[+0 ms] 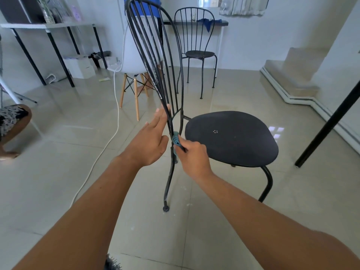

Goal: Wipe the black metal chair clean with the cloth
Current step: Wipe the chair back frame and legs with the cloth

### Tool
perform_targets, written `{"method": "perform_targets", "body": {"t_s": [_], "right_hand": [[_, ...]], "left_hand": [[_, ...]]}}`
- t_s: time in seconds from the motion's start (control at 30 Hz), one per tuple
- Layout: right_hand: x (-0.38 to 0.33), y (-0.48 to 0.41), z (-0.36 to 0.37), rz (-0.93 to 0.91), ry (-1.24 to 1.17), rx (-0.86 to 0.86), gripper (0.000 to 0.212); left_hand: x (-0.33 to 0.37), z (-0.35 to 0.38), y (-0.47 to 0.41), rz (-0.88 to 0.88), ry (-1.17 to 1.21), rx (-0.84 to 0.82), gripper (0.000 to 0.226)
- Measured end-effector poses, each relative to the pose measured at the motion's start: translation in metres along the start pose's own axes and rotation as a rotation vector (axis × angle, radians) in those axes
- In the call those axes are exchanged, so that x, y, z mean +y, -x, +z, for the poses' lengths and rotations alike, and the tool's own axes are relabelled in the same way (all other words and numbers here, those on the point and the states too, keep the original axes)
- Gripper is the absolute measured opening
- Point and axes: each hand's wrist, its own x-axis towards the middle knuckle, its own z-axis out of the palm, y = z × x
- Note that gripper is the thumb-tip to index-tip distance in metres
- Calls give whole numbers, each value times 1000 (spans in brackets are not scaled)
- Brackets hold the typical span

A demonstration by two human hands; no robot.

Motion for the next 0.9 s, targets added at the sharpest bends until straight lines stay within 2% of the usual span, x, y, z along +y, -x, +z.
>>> {"method": "perform_targets", "body": {"t_s": [0.07, 0.2, 0.3, 0.47, 0.57, 0.67, 0.8, 0.9], "right_hand": [[-11, -3, -3, -48, -39, 87, 31], [-34, -11, -12, -215, -129, 223, 49], [-20, -10, -11, -288, -21, 196, 52], [27, 3, 9, -265, 198, 93, 46], [31, 16, 20, -128, 128, 115, 37], [25, 50, 39, 206, -122, 185, 9], [37, 84, 70, 566, -313, 168, 16], [49, 84, 83, 672, -335, 207, 22]], "left_hand": [[1, -1, 0, -5, 6, -7, 94], [2, -2, 4, -32, 9, 0, 107], [8, -2, 6, -25, 25, 35, 108], [15, -2, 8, -63, 23, 25, 100], [12, 3, 12, -69, -5, -16, 95], [5, 13, 17, -104, -79, -87, 94], [-17, 33, 18, -91, -225, -191, 97], [-31, 54, 25, -53, -361, -270, 96]]}}
